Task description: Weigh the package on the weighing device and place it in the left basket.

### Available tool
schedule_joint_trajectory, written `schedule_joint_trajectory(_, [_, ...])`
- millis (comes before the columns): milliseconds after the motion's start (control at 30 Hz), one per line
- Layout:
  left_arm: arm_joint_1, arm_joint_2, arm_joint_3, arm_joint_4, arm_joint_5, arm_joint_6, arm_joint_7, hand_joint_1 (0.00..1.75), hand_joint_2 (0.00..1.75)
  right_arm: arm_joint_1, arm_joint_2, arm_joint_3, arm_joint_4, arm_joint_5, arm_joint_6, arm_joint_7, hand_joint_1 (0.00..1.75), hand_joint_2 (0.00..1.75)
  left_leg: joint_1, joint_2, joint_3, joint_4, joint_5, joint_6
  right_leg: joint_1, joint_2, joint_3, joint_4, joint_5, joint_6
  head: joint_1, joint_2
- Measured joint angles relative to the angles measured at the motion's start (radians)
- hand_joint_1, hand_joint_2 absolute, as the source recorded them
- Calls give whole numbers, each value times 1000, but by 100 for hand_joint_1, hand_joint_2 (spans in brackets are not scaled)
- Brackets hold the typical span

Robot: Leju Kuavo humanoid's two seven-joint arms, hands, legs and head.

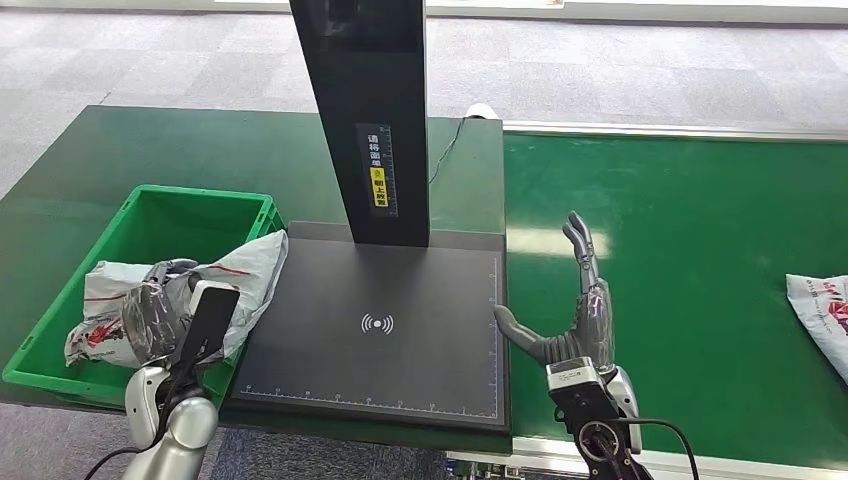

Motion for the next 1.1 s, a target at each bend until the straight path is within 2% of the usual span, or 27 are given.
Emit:
schedule_joint_trajectory(100, [0, -6, 21, 0, 46, 71, -89, 0, 175, 0, 0, 0, -1, -3, -6, -3, 0, 175, 0, 0, 0, 0, 0, 0, 0, 0, 0, 0, 0, 0, 0, 0])
schedule_joint_trajectory(167, [0, -24, 53, -13, 77, 89, -200, 0, 175, 0, 0, 0, -2, -7, -9, -4, 0, 175, 0, 0, 0, 0, 0, 0, 0, 0, 0, 0, 0, 0, 0, 0])
schedule_joint_trajectory(267, [-2, -73, 126, -46, 137, 91, -393, 0, 175, 0, 0, 1, -2, -11, -13, -6, 0, 175, 0, 0, 0, 0, 0, 0, 0, 0, 0, 0, 0, 0, 0, 0])
schedule_joint_trajectory(367, [-6, -126, 196, -80, 208, 91, -538, 0, 175, 0, 0, 1, -2, -17, -18, -9, 0, 175, 0, 0, 0, 1, 0, 0, 0, 0, 0, 0, 0, 0, 0, 0])
schedule_joint_trajectory(467, [-5, -163, 230, -141, 267, 91, -603, 0, 175, 0, 0, 1, -2, -25, -19, -14, 0, 175, 0, 0, -1, 1, 0, 0, 0, 0, 0, 0, 0, 0, 0, 0])
schedule_joint_trajectory(600, [0, -184, 227, -234, 341, 91, -616, 0, 175, -1, -2, 2, -2, -37, -20, -20, 0, 175, 0, -1, -1, 1, 0, 0, 0, 0, 0, 0, 0, 0, 0, 0])
schedule_joint_trajectory(700, [11, -184, 190, -275, 411, 91, -617, 0, 175, -2, -4, 2, -2, -45, -22, -23, 0, 175, 0, -1, -1, 1, 0, 0, 0, 0, 0, 0, 0, 0, 0, 0])
schedule_joint_trajectory(800, [27, -170, 112, -316, 452, 91, -618, 0, 175, -6, -8, 2, -2, -53, -23, -23, 0, 175, 0, -1, -1, 1, 0, 0, 0, 0, 0, 0, 0, 0, 0, 0])
schedule_joint_trajectory(967, [37, -102, -93, -362, 532, 82, -620, 0, 175, -23, -14, 3, 0, -64, -18, -23, 0, 175, 0, -1, -1, 2, 0, 0, 0, 0, 1, 0, 0, 0, 0, 0])
schedule_joint_trajectory(1100, [36, -43, -253, -368, 554, -14, -621, 0, 175, -38, -20, 3, 6, -69, -7, -23, 0, 175, 0, 0, -1, 2, 0, 0, 0, 0, 1, 0, 0, 0, 0, 0])
